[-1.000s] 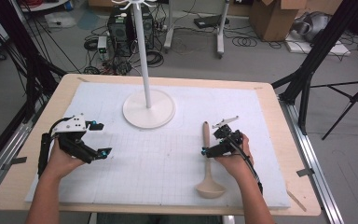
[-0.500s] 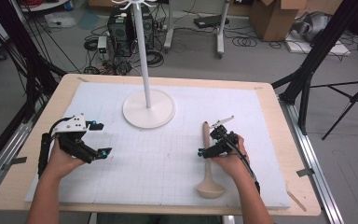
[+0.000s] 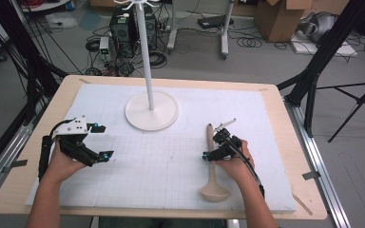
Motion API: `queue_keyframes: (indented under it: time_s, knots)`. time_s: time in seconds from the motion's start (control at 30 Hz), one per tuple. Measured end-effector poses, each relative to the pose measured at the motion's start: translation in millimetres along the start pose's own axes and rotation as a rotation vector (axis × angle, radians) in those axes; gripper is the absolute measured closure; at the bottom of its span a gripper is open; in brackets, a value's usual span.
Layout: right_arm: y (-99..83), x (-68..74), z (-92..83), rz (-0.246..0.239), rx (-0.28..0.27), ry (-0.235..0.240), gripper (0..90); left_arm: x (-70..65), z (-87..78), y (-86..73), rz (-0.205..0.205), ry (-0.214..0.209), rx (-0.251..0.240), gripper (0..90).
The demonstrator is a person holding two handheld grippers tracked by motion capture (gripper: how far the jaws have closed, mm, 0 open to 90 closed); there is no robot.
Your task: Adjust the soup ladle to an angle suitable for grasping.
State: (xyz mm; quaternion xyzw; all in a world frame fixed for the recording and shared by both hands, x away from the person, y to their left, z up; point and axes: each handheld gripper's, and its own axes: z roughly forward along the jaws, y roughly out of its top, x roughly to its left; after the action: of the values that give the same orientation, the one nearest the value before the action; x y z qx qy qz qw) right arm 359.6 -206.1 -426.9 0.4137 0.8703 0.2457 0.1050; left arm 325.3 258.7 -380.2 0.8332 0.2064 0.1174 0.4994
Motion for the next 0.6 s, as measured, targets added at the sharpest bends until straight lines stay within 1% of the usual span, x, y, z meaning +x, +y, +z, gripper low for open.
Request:
queue_keyframes:
  time_s: [0.03,0.07,0.1,0.17,0.2,0.27,0.33,0.37,0.4,0.6]
  knots:
    - [0.0,0.9,-0.7,-0.012,0.006,-0.006,25.8,0.0,0.2,-0.1,0.0,0.0,0.002,1.7]
    - [0.1,0.7,-1.7,-0.02,0.004,-0.001,30.4,-0.2,0.5,-0.1,-0.004,0.0,0.002,1.7]
    - [0.1,0.7,-1.7,-0.02,0.004,-0.001,30.4,-0.2,0.5,-0.1,-0.004,0.0,0.002,1.7]
    - [-0.1,1.2,-3.3,-0.018,0.001,0.013,35.2,-0.4,0.8,-0.2,-0.004,0.001,0.001,1.7]
    - [0.0,1.4,-3.9,-0.009,0.003,0.023,37.7,-0.5,0.7,0.0,-0.002,0.001,0.002,1.7]
    - [0.3,1.5,-4.1,-0.004,0.007,0.02,37.9,-0.6,0.4,0.1,-0.002,0.002,0.003,1.7]
    - [1.1,1.9,-3.4,-0.012,0.007,0.015,38.3,-0.3,-0.3,0.1,0.002,0.003,0.004,1.7]
    - [1.4,2.7,-3.4,-0.008,0.011,0.015,38.6,-0.3,-0.3,0.1,0.002,0.003,0.004,1.7]
    - [1.5,2.5,-3.2,-0.017,0.01,0.016,39.2,-0.2,-0.5,0.1,0.002,0.002,0.003,1.7]
    - [1.6,2.5,-3.7,-0.018,0.012,0.023,41.6,-0.1,0.0,0.0,0.0,0.002,0.004,1.7]
